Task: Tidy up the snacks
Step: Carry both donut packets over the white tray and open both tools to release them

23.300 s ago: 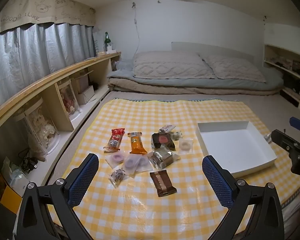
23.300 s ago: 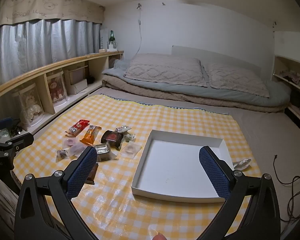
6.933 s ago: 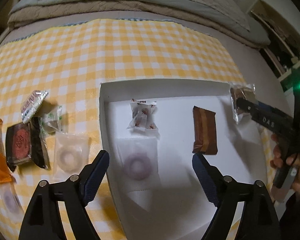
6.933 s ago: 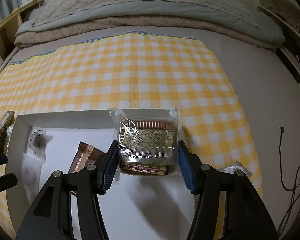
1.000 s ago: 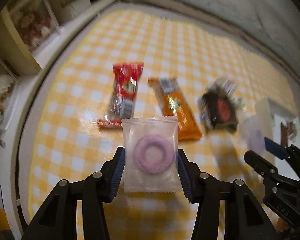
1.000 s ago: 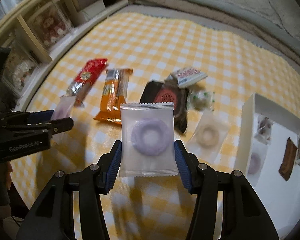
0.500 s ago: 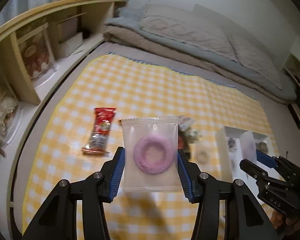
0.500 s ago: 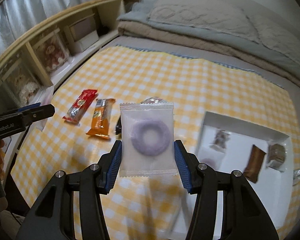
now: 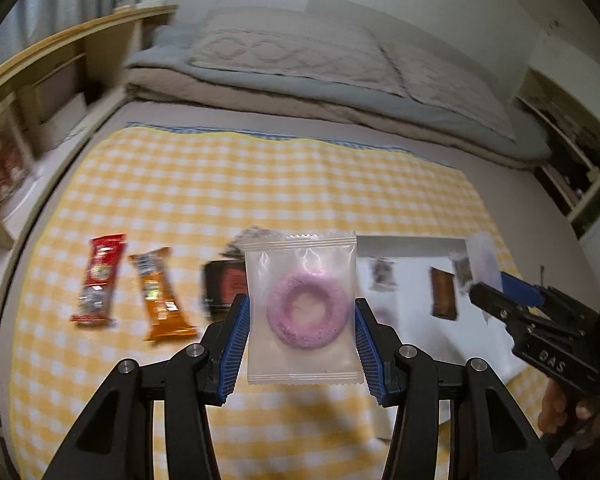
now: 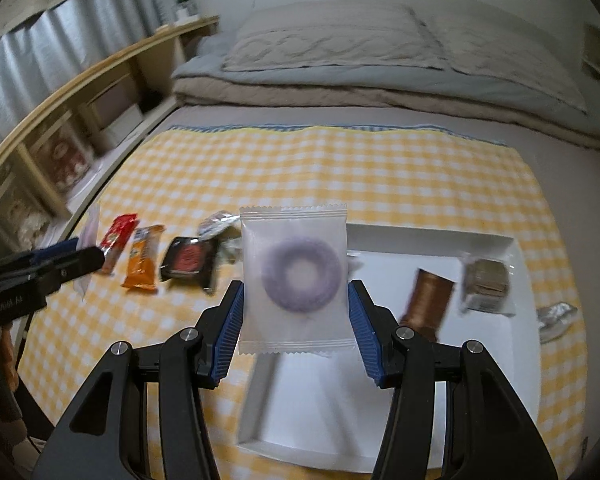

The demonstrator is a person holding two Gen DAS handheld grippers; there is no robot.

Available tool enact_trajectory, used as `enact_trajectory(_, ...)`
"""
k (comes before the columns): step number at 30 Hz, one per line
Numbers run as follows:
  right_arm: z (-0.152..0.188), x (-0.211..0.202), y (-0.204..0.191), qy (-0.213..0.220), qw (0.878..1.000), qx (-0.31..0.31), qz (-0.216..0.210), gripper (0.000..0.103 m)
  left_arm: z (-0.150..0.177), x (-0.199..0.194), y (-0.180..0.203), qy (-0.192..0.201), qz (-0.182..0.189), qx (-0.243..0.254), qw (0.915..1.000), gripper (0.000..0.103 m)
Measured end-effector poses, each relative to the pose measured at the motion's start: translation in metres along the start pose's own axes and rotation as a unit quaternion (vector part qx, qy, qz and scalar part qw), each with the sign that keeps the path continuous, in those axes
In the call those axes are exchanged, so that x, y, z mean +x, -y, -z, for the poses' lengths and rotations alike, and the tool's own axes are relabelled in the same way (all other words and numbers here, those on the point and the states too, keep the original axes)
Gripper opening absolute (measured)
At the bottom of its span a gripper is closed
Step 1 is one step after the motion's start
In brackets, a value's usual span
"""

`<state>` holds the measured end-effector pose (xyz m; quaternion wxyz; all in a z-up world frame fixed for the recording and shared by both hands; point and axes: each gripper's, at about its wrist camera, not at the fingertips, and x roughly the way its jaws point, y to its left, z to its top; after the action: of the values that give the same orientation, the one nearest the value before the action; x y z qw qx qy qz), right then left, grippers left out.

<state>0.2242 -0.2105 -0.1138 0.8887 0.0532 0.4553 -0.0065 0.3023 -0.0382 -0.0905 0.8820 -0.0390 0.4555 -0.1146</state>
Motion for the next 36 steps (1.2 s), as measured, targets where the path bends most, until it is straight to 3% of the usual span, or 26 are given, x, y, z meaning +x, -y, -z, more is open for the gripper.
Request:
enact_trajectory(14,-0.007,0.030,0.072,-0.031,0.997,0.064,0.029,0.053,-0.014,0.098,0.070,-0.080,0.062,0.032,0.9944,0.050)
enact_trajectory(21,-0.014,0.060,0.094,-0.059,0.993,0.104,0.007,0.053,-0.015,0.162,0.093,-0.142,0.108,0.008,0.9840,0.050)
enact_trajectory(30,-0.021,0.103,0.116,-0.097,0.989,0.111,0.002,0.053,-0.017,0.233,0.112,-0.203,0.111,0.019,0.9728,0.050)
enact_trajectory(36,-0.023,0.126,0.113,-0.114,0.988,0.101,-0.005,0.058,-0.019,0.259,0.121,-0.217,0.114,0.023,0.9693,0.050)
